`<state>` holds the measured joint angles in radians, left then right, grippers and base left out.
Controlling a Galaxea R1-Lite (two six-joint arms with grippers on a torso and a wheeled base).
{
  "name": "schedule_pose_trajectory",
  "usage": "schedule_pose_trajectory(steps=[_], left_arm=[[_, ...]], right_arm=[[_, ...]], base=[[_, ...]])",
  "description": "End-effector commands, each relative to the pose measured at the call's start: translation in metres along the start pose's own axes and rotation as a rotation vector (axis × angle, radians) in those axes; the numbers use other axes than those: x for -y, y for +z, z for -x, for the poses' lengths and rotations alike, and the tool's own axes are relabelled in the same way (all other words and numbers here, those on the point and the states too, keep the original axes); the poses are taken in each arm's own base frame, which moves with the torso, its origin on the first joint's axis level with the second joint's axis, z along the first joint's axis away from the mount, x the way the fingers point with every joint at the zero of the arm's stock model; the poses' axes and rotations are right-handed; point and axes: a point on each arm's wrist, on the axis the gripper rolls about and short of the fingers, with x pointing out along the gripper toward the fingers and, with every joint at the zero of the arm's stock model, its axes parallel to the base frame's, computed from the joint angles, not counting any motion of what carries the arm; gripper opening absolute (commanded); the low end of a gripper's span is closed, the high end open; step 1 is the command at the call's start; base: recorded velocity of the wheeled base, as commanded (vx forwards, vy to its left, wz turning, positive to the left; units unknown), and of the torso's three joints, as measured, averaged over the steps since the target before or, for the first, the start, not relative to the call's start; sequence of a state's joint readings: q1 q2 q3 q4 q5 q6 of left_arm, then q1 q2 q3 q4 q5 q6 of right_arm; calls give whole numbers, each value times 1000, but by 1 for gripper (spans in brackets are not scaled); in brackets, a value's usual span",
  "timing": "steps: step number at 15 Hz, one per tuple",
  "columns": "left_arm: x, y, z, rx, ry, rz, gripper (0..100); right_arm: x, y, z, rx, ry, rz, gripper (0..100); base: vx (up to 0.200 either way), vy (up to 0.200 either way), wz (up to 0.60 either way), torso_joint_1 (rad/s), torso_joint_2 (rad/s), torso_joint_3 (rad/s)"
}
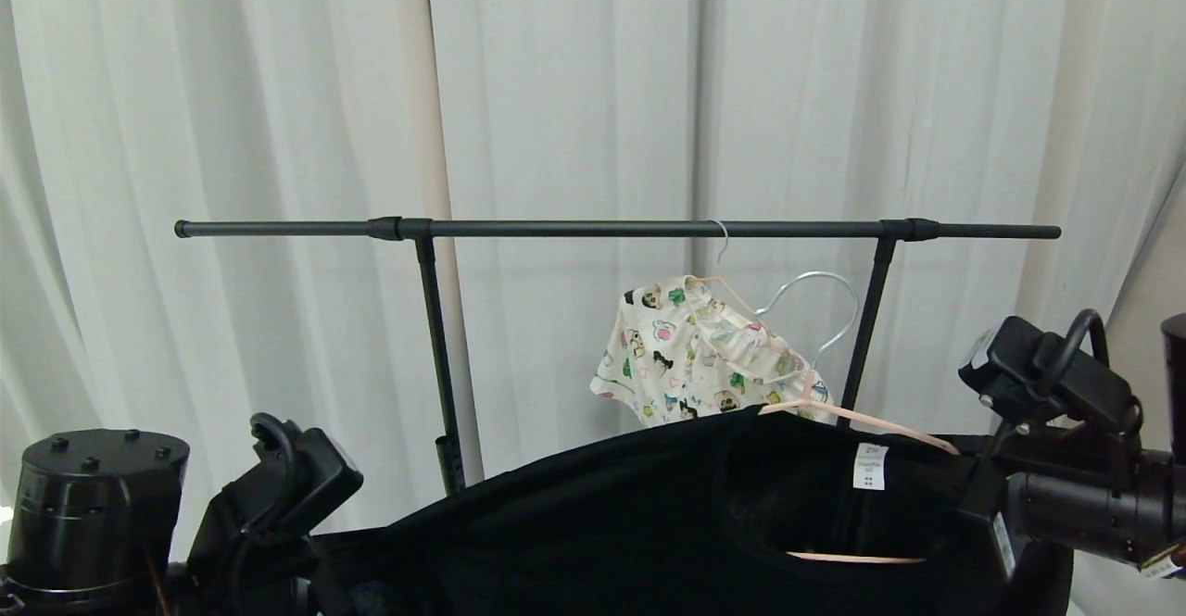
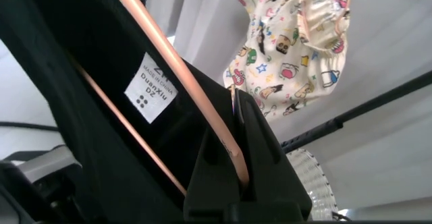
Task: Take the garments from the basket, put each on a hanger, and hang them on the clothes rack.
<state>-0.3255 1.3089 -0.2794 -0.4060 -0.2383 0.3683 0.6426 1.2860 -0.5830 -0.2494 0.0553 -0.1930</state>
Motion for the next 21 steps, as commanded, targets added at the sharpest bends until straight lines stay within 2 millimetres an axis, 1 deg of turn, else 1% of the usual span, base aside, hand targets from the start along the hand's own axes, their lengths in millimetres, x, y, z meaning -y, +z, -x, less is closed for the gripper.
schedule_pose_trajectory(steps=[1, 2, 3, 5, 10, 11, 13, 15, 17, 20, 21], left_arm=[[-5, 12, 0, 49, 23, -14, 0], [-7, 17, -1, 61, 47, -18, 0], [-8, 17, 0, 59, 61, -17, 0], [-7, 14, 0, 45, 74, -11, 0], [-7, 15, 0, 37, 94, -14, 0], [-7, 17, 0, 45, 93, -18, 100], [-7, 17, 0, 52, 95, -20, 100], [-5, 20, 6, 87, 99, -28, 100], [2, 32, 14, 162, 76, -44, 100], [12, 49, 24, 258, 18, 35, 100], [11, 60, 27, 302, 9, 82, 100]], right_arm=[[3, 1, 0, 1, -19, -4, 0], [5, 1, 0, -2, -40, -8, 0], [5, 1, 0, -1, -47, -9, 0], [11, 0, 2, -2, -77, -22, 0], [11, 0, 2, -3, -80, -25, 0], [11, -1, 3, -4, -80, -26, 0], [11, -1, 2, -7, -79, -26, 0], [13, -2, 3, -9, -90, -30, 0], [18, -4, 3, -19, -115, -44, 0], [28, -12, 4, -49, -169, -72, 0], [34, -21, 6, -85, -227, -93, 0]], base=[[0, 0, 0, 0, 0, 0], [0, 0, 0, 0, 0, 0], [0, 0, 0, 0, 0, 0], [0, 0, 0, 0, 0, 0], [0, 0, 0, 0, 0, 0], [0, 0, 0, 0, 0, 0], [0, 0, 0, 0, 0, 0], [0, 0, 0, 0, 0, 0], [0, 0, 0, 0, 0, 0], [0, 0, 0, 0, 0, 0], [0, 0, 0, 0, 0, 0]])
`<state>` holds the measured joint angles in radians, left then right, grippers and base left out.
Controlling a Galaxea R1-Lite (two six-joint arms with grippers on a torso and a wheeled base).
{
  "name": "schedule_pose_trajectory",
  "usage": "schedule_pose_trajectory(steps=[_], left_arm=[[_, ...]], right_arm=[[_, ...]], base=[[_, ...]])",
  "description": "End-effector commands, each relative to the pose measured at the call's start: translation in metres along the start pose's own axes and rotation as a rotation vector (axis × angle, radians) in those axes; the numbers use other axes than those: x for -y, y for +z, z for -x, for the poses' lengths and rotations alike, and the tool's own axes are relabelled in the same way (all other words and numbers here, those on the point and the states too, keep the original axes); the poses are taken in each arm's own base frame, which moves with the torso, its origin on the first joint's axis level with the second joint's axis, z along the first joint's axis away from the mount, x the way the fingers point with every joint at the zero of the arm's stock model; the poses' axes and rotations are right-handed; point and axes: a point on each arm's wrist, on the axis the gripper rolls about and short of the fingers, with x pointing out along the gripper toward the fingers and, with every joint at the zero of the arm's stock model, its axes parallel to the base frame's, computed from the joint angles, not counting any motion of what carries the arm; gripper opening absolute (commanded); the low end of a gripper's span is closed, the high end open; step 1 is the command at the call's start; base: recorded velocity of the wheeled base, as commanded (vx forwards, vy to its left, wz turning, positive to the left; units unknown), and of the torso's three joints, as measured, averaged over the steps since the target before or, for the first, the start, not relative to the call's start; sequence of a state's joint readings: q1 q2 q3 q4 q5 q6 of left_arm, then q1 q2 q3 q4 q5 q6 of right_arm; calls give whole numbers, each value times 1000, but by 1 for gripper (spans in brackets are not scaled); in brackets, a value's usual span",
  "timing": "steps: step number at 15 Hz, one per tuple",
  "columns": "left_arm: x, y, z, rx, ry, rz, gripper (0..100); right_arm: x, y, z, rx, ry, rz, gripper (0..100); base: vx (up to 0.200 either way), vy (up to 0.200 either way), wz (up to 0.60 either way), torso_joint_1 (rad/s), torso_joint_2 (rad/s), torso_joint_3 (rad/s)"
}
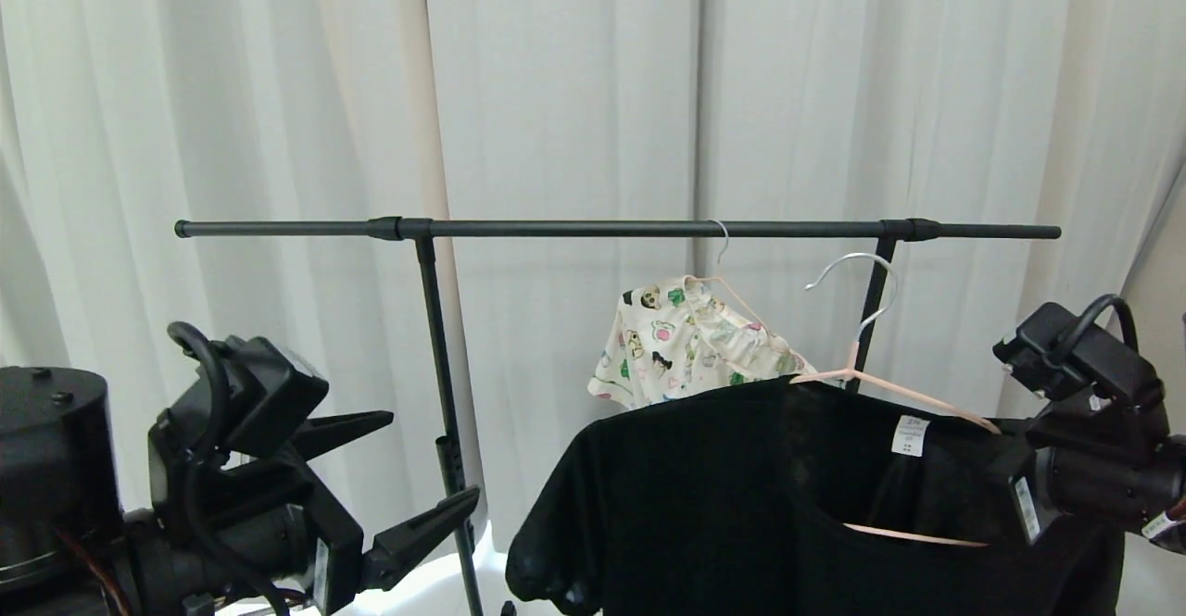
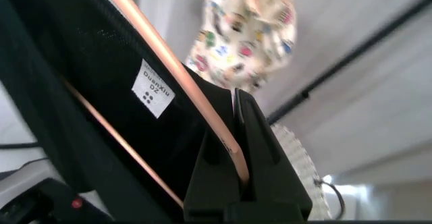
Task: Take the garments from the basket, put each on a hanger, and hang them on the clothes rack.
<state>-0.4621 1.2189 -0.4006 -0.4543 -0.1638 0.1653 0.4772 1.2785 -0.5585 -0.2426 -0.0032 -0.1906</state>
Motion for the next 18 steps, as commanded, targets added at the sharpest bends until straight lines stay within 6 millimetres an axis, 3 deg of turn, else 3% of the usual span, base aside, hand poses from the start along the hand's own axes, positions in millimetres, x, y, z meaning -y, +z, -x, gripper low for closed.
schedule_pose_trajectory(steps=[1, 4, 7, 11, 18], left_arm=[[2, 16, 5, 70, -10, 3, 100], [0, 11, 0, 32, 16, -1, 100], [-6, -2, -19, -101, 200, -65, 100], [-9, -9, -28, -170, 293, -78, 100], [-13, -11, -34, -208, 431, -87, 100]], right_arm=[[8, -12, 1, -45, -71, -22, 0], [17, -27, 15, -95, -193, -55, 0], [27, -45, 45, -202, -321, -114, 0], [33, -66, 80, -311, -470, -216, 0], [54, -80, 94, -406, -716, -379, 0]], base=[[0, 0, 0, 0, 0, 0], [0, 0, 0, 0, 0, 0], [0, 0, 0, 0, 0, 0], [0, 0, 0, 0, 0, 0], [0, 0, 0, 0, 0, 0]])
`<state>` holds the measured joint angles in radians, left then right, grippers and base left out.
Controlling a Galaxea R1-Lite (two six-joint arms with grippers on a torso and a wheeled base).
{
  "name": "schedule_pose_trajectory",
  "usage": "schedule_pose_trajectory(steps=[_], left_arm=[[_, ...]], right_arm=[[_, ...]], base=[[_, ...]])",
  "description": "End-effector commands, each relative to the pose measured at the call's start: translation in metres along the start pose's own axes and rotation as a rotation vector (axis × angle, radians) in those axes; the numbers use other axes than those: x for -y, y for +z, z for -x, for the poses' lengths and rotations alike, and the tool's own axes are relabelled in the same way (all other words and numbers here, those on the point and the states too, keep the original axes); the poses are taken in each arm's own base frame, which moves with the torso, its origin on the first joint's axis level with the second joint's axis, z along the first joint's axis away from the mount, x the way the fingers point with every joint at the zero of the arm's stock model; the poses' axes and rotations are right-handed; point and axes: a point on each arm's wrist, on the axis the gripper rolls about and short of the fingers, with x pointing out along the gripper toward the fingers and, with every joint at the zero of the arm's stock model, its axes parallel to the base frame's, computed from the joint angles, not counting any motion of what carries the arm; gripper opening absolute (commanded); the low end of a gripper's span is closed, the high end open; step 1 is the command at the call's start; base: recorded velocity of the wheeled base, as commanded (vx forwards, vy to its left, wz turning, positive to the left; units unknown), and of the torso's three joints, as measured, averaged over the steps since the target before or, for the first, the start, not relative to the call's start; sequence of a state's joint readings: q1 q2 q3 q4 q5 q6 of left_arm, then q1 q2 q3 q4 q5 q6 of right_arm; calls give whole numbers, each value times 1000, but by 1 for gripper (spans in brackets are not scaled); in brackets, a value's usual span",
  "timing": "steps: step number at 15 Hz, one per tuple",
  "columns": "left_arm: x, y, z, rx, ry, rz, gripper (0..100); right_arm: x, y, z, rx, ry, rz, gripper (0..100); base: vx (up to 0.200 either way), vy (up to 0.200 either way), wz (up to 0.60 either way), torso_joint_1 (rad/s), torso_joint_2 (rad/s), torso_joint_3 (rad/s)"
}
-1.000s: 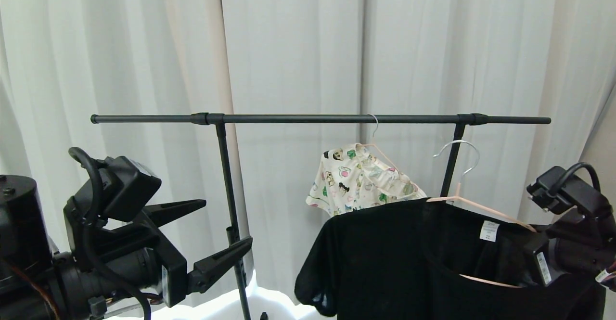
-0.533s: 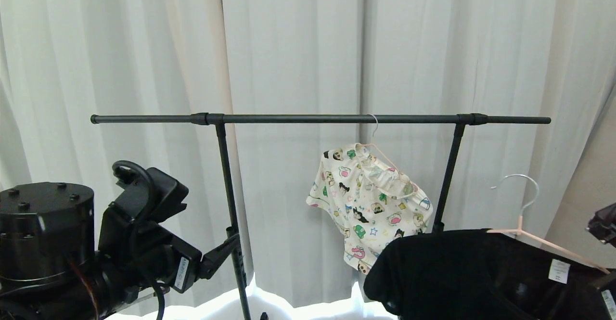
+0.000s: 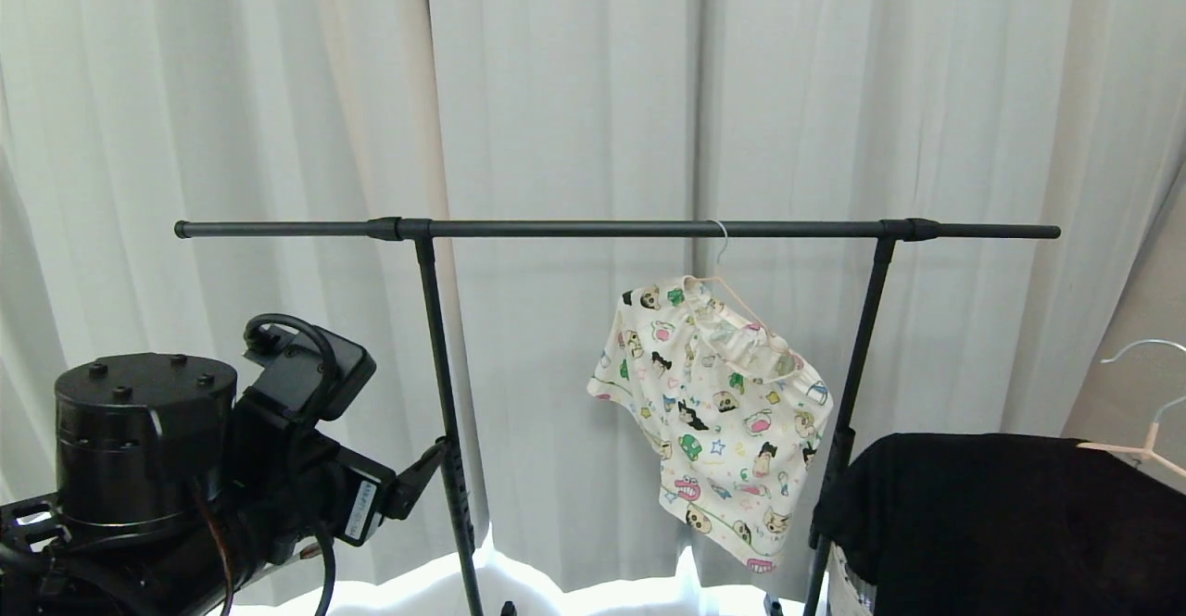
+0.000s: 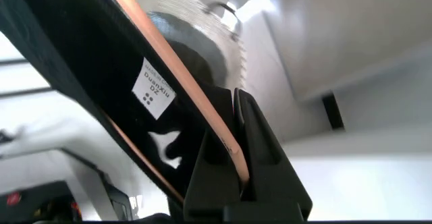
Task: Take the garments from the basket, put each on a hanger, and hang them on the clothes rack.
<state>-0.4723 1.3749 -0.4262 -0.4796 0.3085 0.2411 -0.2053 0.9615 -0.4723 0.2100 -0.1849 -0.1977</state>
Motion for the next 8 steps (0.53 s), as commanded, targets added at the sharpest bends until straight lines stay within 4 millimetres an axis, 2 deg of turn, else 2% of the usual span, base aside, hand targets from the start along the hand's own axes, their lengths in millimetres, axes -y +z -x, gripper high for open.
schedule_pose_trajectory(steps=[1, 5, 7, 8], left_arm=[[1, -1, -2, -14, 7, -4, 100], [0, 6, -4, 38, 19, 0, 100], [0, 8, -4, 56, 24, -11, 100], [-1, 10, -4, 63, 26, -11, 100]], right_arm=[[5, 0, -3, -24, -39, -32, 0], [9, 15, -13, 1, -57, -46, 0], [11, 34, -21, 39, -60, -49, 0], [13, 43, -26, 57, -63, -51, 0]], base=[[0, 0, 0, 0, 0, 0], [0, 0, 0, 0, 0, 0], [0, 0, 0, 0, 0, 0], [200, 0, 0, 7, 2, 2]])
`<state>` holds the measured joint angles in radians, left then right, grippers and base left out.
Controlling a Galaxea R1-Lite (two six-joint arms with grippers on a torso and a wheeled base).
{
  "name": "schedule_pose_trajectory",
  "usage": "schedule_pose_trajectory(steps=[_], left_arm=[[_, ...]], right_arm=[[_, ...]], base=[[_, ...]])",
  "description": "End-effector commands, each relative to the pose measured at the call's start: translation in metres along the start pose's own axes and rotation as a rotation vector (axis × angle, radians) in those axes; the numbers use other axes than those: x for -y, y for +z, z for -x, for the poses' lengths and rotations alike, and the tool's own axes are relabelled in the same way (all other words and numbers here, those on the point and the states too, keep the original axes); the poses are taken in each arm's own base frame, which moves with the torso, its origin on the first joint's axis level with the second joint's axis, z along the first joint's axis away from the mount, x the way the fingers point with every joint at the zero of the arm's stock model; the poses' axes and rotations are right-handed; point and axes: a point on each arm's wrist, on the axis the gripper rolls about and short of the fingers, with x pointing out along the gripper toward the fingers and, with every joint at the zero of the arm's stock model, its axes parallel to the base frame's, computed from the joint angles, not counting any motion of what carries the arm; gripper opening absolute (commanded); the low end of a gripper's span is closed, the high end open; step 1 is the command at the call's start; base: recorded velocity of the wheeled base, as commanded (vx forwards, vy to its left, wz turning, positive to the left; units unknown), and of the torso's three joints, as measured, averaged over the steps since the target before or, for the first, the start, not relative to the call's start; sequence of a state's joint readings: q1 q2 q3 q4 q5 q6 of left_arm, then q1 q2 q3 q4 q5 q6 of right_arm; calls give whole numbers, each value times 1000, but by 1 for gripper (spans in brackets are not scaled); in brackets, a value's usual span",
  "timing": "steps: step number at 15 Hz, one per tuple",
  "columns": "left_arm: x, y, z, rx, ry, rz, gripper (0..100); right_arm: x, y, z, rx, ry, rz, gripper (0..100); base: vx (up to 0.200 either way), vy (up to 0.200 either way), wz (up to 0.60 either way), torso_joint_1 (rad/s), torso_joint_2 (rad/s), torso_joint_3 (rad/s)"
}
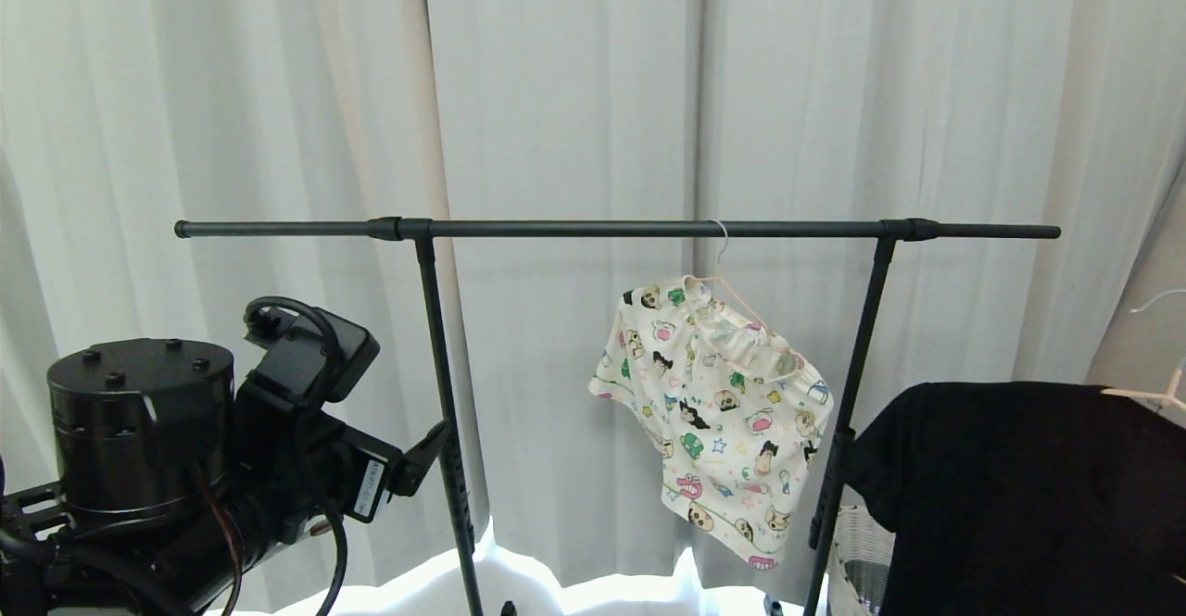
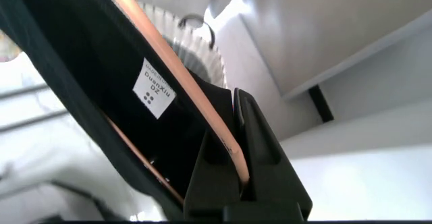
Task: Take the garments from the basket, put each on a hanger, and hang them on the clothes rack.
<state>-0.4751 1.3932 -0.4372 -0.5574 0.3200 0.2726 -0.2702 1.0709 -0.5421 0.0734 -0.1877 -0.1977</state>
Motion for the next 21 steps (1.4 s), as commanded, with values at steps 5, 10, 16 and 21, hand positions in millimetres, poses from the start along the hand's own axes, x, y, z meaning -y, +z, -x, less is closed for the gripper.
schedule_pose_trajectory(steps=[5, 10, 16, 21], left_arm=[[1, 1, -1, 0, -1, -1, 100], [1, 0, -2, -5, -3, -3, 100], [2, 0, -2, -6, -4, -4, 100], [1, 3, -4, 30, 6, 5, 100]], right_arm=[[-16, 44, -22, 51, 87, 56, 0], [-39, 63, -30, 105, 172, 111, 0], [-67, 72, -41, 108, 184, 174, 0], [-89, 78, -72, 57, 158, 207, 0]], base=[[200, 0, 0, 0, 2, 1], [200, 0, 0, 2, 2, 2], [167, 0, 0, 0, 2, 1], [0, 0, 0, 0, 0, 0]])
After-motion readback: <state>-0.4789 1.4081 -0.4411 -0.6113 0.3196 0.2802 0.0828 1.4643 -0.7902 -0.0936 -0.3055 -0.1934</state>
